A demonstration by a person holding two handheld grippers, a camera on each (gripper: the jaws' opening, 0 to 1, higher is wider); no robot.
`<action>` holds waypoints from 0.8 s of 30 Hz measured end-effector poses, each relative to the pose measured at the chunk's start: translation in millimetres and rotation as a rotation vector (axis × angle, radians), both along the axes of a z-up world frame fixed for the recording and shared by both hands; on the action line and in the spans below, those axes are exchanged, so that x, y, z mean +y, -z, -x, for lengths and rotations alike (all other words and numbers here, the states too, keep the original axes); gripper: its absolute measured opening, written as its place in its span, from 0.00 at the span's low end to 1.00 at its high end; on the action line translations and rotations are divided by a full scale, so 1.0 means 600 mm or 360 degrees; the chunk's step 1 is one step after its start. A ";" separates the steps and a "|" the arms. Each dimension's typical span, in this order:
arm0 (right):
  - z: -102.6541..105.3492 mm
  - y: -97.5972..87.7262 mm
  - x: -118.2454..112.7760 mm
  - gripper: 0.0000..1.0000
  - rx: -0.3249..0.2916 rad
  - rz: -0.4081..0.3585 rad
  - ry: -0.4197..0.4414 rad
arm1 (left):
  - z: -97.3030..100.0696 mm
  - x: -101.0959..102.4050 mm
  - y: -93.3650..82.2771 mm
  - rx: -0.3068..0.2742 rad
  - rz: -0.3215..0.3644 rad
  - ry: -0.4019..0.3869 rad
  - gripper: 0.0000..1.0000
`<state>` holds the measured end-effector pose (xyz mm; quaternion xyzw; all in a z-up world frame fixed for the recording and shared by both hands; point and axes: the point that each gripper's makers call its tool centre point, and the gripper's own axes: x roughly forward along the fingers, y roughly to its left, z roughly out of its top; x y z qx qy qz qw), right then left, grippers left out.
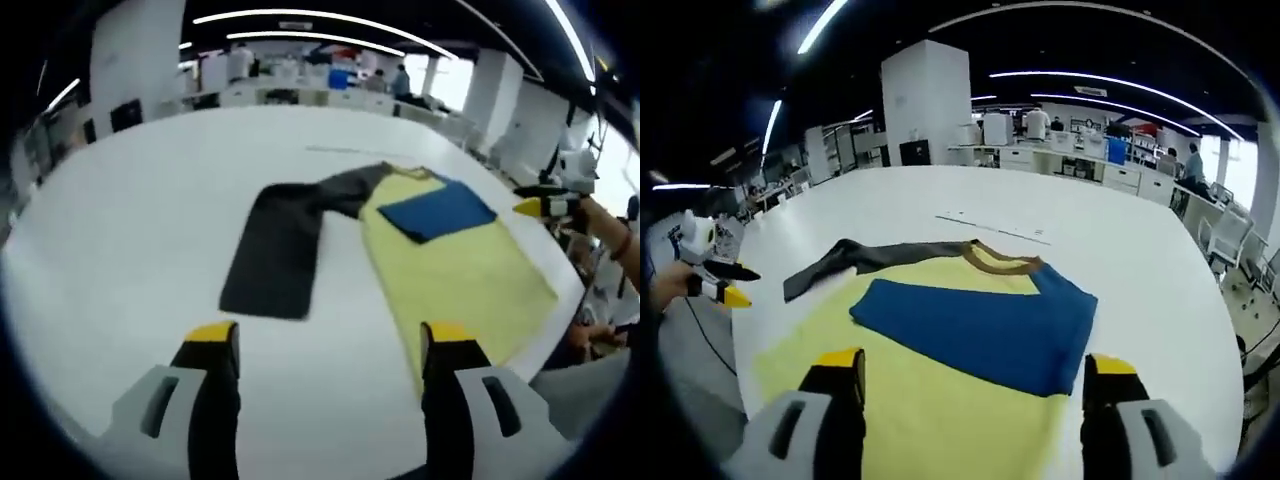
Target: Fold the garment on the visible template until the final outline fits inside the template.
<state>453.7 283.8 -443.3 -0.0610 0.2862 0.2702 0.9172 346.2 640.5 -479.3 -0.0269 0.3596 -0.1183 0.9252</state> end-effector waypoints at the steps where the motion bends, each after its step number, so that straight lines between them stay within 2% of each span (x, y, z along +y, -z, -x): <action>1: 0.002 -0.004 0.000 0.92 -0.0006 -0.0008 -0.0001 | -0.002 0.000 0.000 0.0005 -0.0002 -0.0004 0.69; 4: 0.013 -0.014 0.004 0.92 -0.0014 -0.0033 -0.0012 | -0.009 0.005 0.001 0.0007 -0.0007 -0.0021 0.65; 8: 0.033 -0.024 0.007 0.92 -0.0010 -0.0055 -0.0023 | -0.020 0.023 0.003 0.0015 0.0040 -0.0145 0.58; 15: 0.063 -0.040 0.016 0.92 -0.0041 -0.0102 -0.0070 | -0.033 0.041 0.022 0.0047 0.0058 -0.0277 0.50; 19: 0.078 -0.035 0.017 0.93 -0.0021 -0.0132 -0.0060 | -0.036 0.042 0.030 0.0075 0.0096 -0.0332 0.44; 24: 0.092 -0.021 0.015 0.96 -0.0018 -0.0097 -0.0074 | -0.042 0.049 0.040 0.0096 0.0117 -0.0428 0.40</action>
